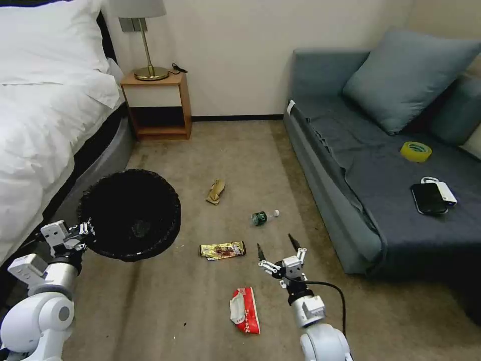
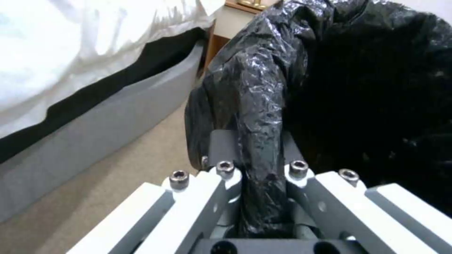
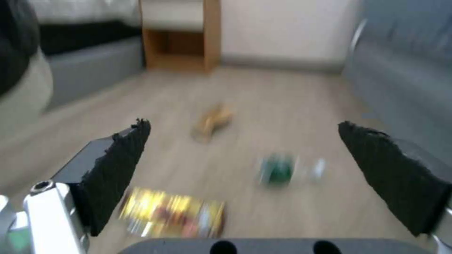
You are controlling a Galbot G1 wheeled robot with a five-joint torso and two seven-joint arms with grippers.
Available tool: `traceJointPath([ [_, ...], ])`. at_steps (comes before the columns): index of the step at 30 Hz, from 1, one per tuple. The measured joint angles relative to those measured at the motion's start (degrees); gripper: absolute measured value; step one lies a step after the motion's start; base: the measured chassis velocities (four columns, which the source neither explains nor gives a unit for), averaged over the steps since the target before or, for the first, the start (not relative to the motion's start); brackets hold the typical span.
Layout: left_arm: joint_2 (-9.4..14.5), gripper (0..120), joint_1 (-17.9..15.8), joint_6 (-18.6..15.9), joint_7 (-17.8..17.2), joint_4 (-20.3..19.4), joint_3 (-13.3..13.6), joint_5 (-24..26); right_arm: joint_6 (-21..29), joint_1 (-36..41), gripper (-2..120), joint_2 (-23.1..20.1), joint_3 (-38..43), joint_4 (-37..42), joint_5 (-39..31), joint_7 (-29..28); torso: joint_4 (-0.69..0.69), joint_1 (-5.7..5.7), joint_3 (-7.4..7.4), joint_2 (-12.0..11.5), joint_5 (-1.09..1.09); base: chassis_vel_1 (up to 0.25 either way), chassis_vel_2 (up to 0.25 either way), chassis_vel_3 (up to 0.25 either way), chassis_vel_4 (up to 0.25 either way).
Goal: Pick up the trash bin, then pick up the garbage on the floor and place it into the trash bin.
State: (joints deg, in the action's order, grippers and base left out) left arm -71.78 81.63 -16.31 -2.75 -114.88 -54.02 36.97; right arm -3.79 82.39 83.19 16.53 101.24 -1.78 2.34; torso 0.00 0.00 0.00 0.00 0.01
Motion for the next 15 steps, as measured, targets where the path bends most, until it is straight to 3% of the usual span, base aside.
traceJointPath([
  [1,0.1,4,0.1,0.0,0.2,0.1,-0.3,0.1,3.4,-0.7,100,-1.6,-1.7,-0.2,-2.5,-1.8,0.0,0.0,0.0,0.0,-0.01,0.0,0.0,0.0,0.0],
  [2,0.1,4,0.1,0.0,0.2,0.1,-0.3,0.1,3.4,-0.7,100,-1.6,-1.7,-0.2,-2.5,-1.8,0.0,0.0,0.0,0.0,-0.01,0.0,0.0,0.0,0.0],
  [5,0.1,4,0.3,-0.1,0.6,0.6,-1.0,0.4,15.7,-3.5,100,-6.2,-7.8,-0.1,-13.9,-7.6,0.0,0.0,0.01,0.0,0.0,0.0,0.0,0.0,0.0],
  [6,0.1,4,0.3,-0.1,0.6,0.6,-1.0,0.4,15.7,-3.5,100,-6.2,-7.8,-0.1,-13.9,-7.6,0.0,0.0,0.01,0.0,0.0,0.0,0.0,0.0,0.0],
  [9,0.2,4,0.5,-0.1,0.7,0.9,-1.7,0.8,25.0,-7.8,100,-9.5,-13.2,-1.4,-26.6,-13.7,-0.01,0.0,0.01,0.0,0.0,0.0,0.0,0.0,0.0],
  [15,0.4,4,0.9,-0.2,1.1,1.2,-2.8,1.4,31.0,-13.1,100,-12.0,-17.0,-3.2,-35.0,-18.9,0.0,0.0,0.0,0.0,0.0,0.0,0.0,0.0,0.0],
])
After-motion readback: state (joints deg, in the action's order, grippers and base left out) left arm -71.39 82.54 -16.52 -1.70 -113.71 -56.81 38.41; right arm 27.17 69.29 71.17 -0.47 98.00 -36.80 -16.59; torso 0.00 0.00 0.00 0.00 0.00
